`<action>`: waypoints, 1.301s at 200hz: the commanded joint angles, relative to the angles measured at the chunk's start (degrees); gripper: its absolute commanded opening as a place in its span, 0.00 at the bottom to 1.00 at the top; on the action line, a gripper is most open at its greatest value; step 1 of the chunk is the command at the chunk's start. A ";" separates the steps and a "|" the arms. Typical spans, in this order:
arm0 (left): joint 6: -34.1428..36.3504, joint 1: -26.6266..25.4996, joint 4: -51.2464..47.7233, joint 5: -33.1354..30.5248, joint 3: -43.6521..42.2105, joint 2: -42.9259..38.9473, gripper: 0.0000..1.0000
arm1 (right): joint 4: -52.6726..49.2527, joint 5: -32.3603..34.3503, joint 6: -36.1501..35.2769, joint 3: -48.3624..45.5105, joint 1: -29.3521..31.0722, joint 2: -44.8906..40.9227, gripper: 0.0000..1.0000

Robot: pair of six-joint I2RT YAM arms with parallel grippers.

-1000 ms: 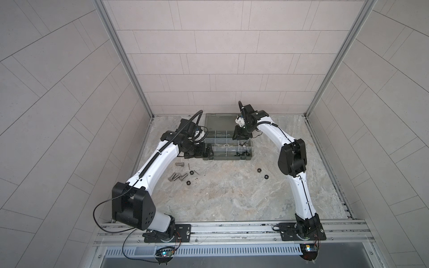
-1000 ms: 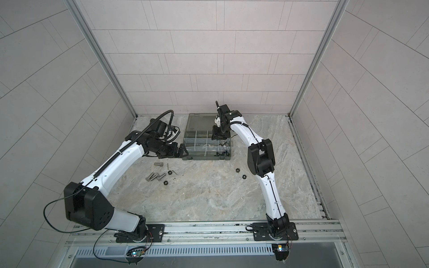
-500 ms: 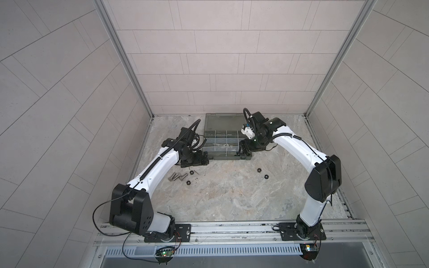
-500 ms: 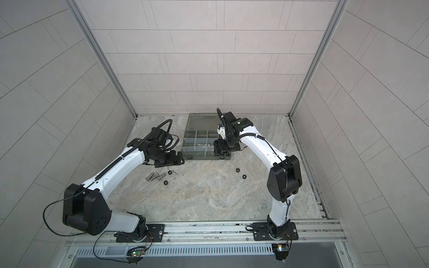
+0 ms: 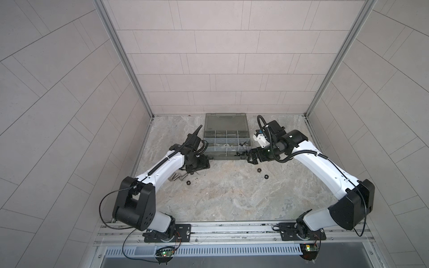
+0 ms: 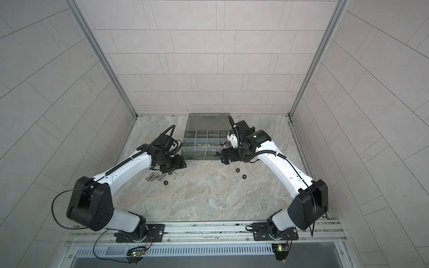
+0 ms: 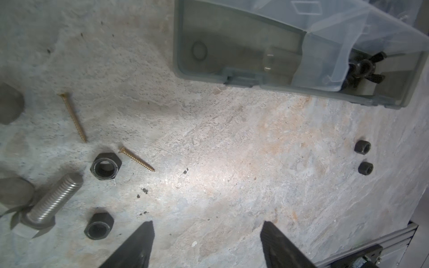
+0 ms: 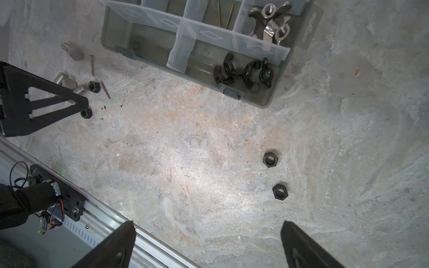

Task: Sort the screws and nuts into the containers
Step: 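Withdraw the right gripper while the left gripper moves to a brass screw, then lower the left gripper and close it on the brass screw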

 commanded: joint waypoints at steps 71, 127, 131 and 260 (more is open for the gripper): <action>-5.64 -0.42 2.15 -8.41 -1.35 4.91 0.67 | 2.44 3.72 -1.75 -5.74 -0.29 -6.89 0.99; -6.25 0.00 2.82 -9.75 -1.91 7.85 0.62 | 4.35 4.72 -0.73 -7.56 -0.73 -8.06 0.99; -6.34 0.14 2.85 -9.67 -2.08 7.95 0.63 | 4.36 4.78 -0.70 -7.61 -0.76 -8.14 0.99; -6.63 4.00 5.75 -8.15 -3.24 12.57 0.56 | 4.27 5.11 -0.20 -8.00 -1.89 -6.98 0.99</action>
